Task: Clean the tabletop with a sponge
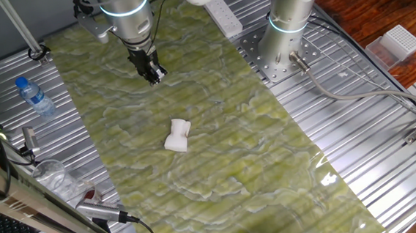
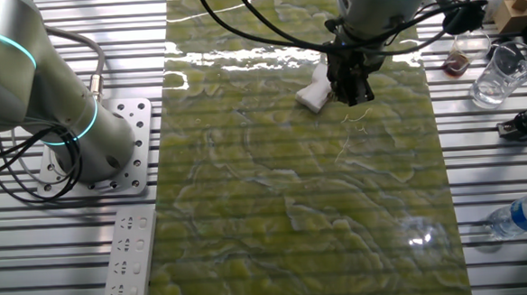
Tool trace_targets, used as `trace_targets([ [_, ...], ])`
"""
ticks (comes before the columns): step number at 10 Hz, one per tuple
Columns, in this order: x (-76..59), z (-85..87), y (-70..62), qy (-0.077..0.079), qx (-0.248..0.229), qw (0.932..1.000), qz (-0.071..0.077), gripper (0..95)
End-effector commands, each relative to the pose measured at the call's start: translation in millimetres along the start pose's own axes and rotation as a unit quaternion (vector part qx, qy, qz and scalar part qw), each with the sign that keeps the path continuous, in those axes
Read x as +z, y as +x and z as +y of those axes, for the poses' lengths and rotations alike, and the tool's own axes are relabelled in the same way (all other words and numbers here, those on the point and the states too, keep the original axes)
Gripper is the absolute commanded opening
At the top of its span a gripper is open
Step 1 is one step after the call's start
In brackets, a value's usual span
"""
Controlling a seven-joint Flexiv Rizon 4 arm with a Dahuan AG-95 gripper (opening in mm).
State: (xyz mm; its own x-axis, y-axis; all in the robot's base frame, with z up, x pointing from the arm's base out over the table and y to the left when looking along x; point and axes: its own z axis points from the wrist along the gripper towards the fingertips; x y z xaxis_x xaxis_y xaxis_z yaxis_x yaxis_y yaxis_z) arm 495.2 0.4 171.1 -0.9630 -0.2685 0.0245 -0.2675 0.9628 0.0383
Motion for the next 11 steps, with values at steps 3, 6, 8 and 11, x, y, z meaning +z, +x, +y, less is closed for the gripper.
trace_targets([
  [3, 0.7, 0.4, 0.9, -0.001, 0.008, 1.0, -0.001, 0.0],
  [6, 1.3, 0.2, 0.8, 0.0, 0.007, 1.0, -0.003, 0.0],
  [8, 1.6, 0.1, 0.9, 0.0, 0.008, 1.0, -0.003, 0.0],
  [11, 1.6, 0.1, 1.0, 0.0, 0.007, 1.0, -0.003, 0.0],
])
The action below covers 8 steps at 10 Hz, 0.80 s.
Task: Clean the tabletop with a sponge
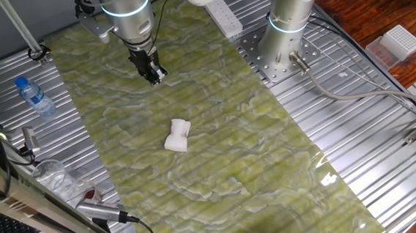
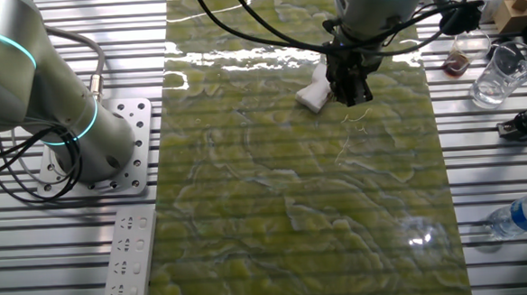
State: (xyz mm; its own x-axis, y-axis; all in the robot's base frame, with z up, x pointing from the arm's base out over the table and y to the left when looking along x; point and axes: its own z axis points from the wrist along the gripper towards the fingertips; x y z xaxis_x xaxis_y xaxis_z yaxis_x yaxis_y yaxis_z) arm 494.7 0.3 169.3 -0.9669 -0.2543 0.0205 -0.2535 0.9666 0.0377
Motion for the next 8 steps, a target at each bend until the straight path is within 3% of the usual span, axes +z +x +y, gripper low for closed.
trace_targets([
  [1, -0.1, 0.1, 0.7, 0.0, 0.0, 1.0, 0.0, 0.0],
  [3, 0.6, 0.2, 1.9, 0.001, 0.0, 1.0, -0.001, 0.0],
  [5, 1.5, 7.1, 1.5, 0.008, 0.011, 0.9998, -0.016, 0.0],
  [8, 8.3, 29.2, 0.5, 0.022, 0.029, 0.999, -0.027, 0.0],
])
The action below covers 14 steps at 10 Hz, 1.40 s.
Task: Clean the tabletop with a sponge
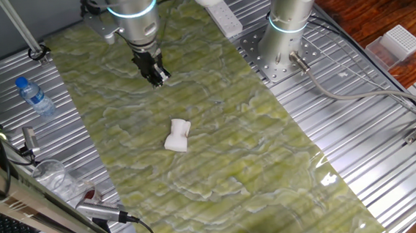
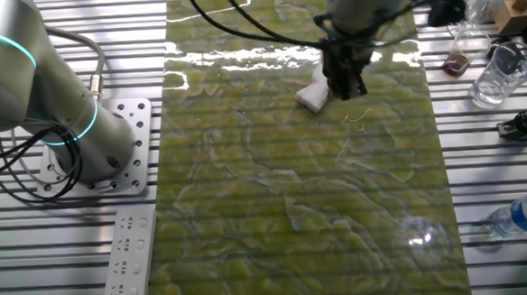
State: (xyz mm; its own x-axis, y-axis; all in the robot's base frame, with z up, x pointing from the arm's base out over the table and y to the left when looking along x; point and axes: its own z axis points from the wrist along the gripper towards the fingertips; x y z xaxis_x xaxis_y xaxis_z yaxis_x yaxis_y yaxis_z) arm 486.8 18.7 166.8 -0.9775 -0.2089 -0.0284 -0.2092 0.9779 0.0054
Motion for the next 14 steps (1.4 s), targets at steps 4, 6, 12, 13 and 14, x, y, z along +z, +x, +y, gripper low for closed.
trace_targets([
  [4, 23.5, 30.4, 14.5, 0.0, -0.025, 0.9995, -0.017, 0.0],
  [6, 33.9, 42.3, 25.7, -0.011, -0.08, 0.9956, -0.047, 0.0],
  [12, 49.5, 54.5, 29.8, -0.014, -0.07, 0.9963, -0.048, 38.0],
  [13, 51.2, 54.5, 29.8, -0.012, -0.072, 0.9965, -0.039, 57.0],
  [14, 52.3, 54.4, 30.2, -0.012, -0.076, 0.9966, -0.03, 57.0],
])
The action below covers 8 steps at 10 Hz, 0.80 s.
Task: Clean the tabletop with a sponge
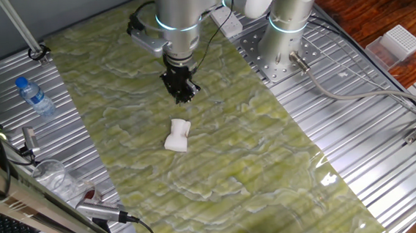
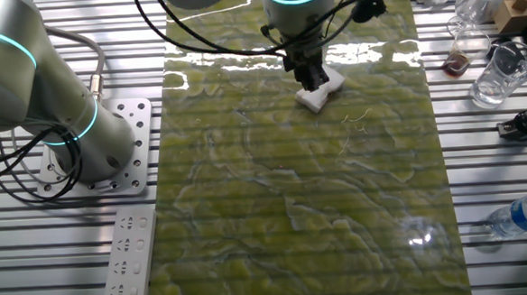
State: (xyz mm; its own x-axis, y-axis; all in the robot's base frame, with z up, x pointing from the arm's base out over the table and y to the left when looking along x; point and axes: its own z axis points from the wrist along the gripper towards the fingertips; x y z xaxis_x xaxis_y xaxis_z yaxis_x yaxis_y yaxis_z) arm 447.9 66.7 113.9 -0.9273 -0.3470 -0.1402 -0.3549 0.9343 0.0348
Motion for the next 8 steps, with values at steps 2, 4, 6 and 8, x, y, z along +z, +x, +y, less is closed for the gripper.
trace_targets([
  [2, 1.7, -0.2, 1.7, 0.027, -0.009, 0.9985, 0.048, 76.0],
  [4, 4.4, -0.3, 2.0, 0.026, -0.004, 0.9984, 0.049, 76.0],
  [6, 10.9, -0.4, 2.7, 0.026, -0.015, 0.9983, 0.05, 95.0],
  [8, 15.1, -0.4, 3.6, 0.021, -0.046, 0.9974, 0.052, 76.0],
])
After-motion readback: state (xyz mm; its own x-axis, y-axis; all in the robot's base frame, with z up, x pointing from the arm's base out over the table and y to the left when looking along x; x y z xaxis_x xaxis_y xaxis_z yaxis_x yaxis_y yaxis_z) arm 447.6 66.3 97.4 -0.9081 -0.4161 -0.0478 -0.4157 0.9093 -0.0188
